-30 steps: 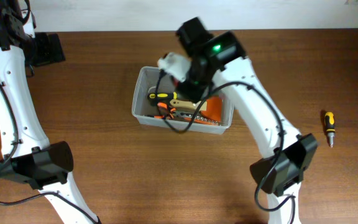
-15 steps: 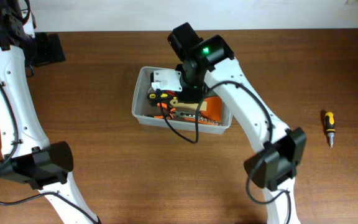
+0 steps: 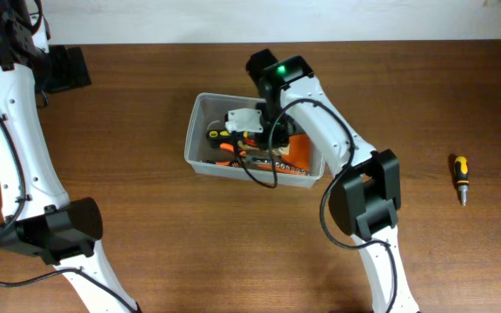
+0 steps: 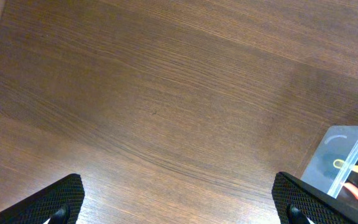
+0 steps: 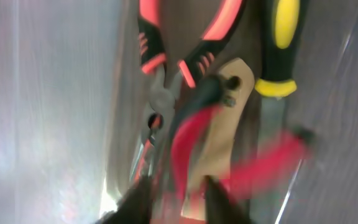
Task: Pack container
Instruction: 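Carry the cutters into the container and lower them, then release the cutters and pull the right gripper away, then grasp the yellow-black screwdriver by its handle with the right gripper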
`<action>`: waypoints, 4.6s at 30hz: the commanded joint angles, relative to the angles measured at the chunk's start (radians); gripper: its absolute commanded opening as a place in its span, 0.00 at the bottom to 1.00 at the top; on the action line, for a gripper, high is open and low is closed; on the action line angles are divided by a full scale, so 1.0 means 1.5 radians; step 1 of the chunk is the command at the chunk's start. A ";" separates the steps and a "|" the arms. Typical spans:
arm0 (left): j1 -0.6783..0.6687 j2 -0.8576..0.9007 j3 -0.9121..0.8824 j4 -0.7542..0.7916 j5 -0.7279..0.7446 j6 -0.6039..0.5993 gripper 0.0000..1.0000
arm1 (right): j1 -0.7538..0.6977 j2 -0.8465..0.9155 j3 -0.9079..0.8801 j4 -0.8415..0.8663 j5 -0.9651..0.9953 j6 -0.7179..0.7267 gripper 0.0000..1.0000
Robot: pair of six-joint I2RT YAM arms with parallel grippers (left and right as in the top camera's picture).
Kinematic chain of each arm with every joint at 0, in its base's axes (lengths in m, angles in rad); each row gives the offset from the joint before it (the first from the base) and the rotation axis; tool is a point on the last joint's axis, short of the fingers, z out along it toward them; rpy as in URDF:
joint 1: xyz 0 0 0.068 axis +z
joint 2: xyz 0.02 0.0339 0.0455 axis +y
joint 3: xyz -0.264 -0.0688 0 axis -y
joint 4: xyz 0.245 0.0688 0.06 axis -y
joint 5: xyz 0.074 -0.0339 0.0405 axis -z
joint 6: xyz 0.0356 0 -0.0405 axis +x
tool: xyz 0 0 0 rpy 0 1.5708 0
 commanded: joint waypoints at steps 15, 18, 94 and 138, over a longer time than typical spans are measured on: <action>0.002 -0.009 -0.002 -0.001 -0.005 -0.009 0.99 | -0.018 -0.155 0.034 -0.082 0.036 0.266 0.99; 0.002 -0.009 -0.002 -0.001 -0.005 -0.009 0.99 | -0.049 -0.232 0.034 -0.085 0.039 0.375 0.99; 0.002 -0.009 -0.002 -0.001 -0.005 -0.009 0.99 | -0.688 -0.136 -0.496 0.339 0.170 0.559 0.56; 0.002 -0.009 -0.002 -0.001 -0.005 -0.009 0.99 | -0.304 -0.312 -0.110 -0.048 -0.066 0.576 0.04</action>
